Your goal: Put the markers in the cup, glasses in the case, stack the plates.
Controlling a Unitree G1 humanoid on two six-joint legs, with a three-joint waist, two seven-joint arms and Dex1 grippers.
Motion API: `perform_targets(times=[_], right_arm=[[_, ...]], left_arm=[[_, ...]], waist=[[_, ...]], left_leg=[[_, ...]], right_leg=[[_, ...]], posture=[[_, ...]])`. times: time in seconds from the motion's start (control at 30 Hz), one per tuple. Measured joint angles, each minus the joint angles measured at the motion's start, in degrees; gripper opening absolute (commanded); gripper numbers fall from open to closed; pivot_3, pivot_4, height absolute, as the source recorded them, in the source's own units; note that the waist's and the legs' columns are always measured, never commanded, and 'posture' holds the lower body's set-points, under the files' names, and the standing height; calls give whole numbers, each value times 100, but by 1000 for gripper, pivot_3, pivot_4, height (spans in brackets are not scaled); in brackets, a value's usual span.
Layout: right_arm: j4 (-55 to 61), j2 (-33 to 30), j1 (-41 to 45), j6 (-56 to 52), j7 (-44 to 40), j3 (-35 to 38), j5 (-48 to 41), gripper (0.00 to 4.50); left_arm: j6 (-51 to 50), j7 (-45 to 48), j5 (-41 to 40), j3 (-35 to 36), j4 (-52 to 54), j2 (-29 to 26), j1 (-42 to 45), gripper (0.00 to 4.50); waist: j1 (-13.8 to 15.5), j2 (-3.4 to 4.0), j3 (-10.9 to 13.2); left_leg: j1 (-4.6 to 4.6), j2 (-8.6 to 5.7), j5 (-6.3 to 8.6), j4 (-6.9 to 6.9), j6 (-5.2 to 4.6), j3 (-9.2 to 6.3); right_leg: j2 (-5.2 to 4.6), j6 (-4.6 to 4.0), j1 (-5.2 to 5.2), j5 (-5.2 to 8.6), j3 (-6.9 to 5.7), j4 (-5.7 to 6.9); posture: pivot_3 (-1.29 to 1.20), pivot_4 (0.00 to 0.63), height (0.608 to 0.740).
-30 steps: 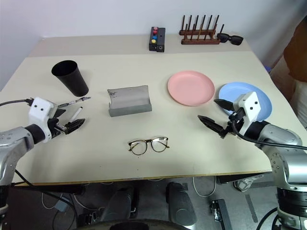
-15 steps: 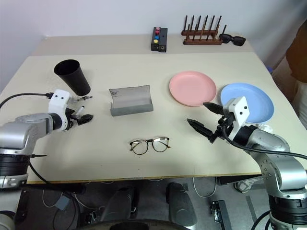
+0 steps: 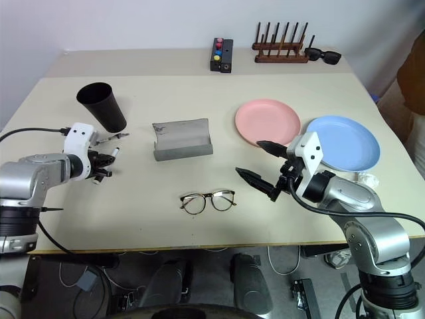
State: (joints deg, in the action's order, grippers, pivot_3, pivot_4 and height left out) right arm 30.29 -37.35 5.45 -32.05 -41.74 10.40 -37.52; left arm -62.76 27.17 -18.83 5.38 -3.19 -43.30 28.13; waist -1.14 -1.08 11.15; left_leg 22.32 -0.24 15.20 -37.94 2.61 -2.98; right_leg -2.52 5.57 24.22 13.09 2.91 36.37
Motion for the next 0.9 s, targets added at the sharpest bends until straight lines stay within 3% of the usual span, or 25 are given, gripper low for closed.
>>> perform_targets(times=[0.17, 0.27, 0.4, 0.57, 0.9], right_arm=[[-5, 0, 40, -3, -14, -59, 5, 4500], [-6, 7, 277, -3, -40, -212, 5, 4500], [-4, 51, 804, -47, -23, -387, -89, 4500], [23, 756, 1764, -142, 372, -974, -83, 4500], [-849, 2604, 3066, 181, 1527, -1576, 589, 4500]], left_arm=[[1277, 740, 25, -56, 751, -198, -565, 27], [1963, 1198, -287, 44, 1567, -125, -541, 27], [2517, 1127, -378, 228, 1761, 265, -88, 27], [3491, 47, -184, 730, 722, 1015, 1251, 27], [5912, -1882, 1169, 880, -2294, 1318, 2213, 27]], waist=[[22, -7, 4], [69, -8, 5], [42, -8, 5], [0, -10, 5], [49, -10, 4]], left_leg=[[11, 6, 0, 0, 0, -1], [14, 5, 0, -7, 1, -2], [12, -1, 0, -8, 0, 0], [10, 2, 0, -5, 0, -11], [19, -8, 0, -3, 0, -13]], right_leg=[[-2, -15, 9, 7, 0, -4], [-14, -19, 2, 10, 0, -9], [-4, -19, 0, 7, 0, -10], [9, 2, 3, -7, -6, -5], [-6, 19, 11, -18, -10, -4]], posture=[[0, 150, 735], [0, 150, 735], [0, 150, 735], [0, 150, 735], [0, 150, 735]])
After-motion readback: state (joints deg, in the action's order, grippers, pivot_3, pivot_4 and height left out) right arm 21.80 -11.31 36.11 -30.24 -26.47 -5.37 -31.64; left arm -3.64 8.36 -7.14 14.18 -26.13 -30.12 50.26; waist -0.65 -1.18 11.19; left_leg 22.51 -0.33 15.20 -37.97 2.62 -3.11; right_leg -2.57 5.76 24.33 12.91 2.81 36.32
